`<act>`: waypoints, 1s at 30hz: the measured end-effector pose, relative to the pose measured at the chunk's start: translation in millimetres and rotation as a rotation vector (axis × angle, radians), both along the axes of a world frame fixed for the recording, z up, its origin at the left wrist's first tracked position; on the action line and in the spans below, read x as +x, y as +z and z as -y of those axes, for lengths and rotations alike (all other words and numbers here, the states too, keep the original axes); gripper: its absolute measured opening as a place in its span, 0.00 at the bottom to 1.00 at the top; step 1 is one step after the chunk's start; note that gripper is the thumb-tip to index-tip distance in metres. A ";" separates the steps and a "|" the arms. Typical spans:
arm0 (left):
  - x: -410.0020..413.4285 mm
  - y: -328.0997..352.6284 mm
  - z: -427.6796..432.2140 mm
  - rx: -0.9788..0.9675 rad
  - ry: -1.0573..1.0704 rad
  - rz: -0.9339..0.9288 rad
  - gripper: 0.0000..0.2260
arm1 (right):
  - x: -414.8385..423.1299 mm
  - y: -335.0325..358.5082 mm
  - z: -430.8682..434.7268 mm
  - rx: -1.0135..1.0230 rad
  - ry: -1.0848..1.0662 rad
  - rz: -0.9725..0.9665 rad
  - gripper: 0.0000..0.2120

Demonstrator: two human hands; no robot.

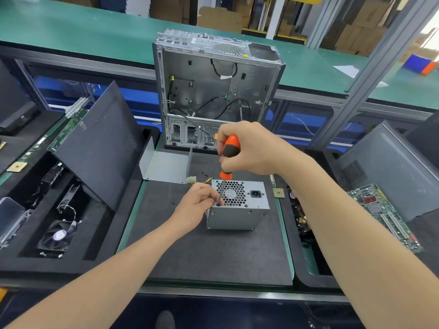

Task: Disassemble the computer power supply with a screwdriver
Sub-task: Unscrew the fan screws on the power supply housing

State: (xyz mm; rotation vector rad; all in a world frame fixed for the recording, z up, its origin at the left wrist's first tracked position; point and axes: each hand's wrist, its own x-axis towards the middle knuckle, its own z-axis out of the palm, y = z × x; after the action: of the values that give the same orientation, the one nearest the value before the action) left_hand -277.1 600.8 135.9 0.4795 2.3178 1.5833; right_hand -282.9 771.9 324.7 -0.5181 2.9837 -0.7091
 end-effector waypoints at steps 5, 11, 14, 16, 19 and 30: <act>0.8 2.4 3.6 0.031 -0.001 -0.071 0.12 | 3.1 1.3 10.7 0.134 -0.008 -0.088 0.11; 13.4 -5.8 7.1 -0.183 0.045 -0.326 0.03 | 4.3 13.9 15.1 0.270 -0.023 -0.021 0.14; 0.7 2.5 6.1 -0.055 -0.003 -0.393 0.03 | 6.1 24.5 16.9 0.307 -0.069 0.035 0.15; -9.2 12.5 6.0 -0.009 -0.096 -0.316 0.05 | 7.0 28.2 17.5 0.345 -0.125 0.076 0.14; -20.9 21.1 4.5 -0.048 -0.189 -0.225 0.09 | 10.8 27.6 23.0 0.430 -0.215 0.086 0.20; -35.0 16.3 8.5 -0.044 -0.279 -0.158 0.11 | -2.0 12.6 15.5 0.246 0.106 -0.018 0.06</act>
State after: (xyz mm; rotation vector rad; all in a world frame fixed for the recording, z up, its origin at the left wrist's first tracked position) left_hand -312.1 592.3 152.2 0.9028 2.2705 1.4042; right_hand -284.9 756.4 337.3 -0.6616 2.9723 -0.3243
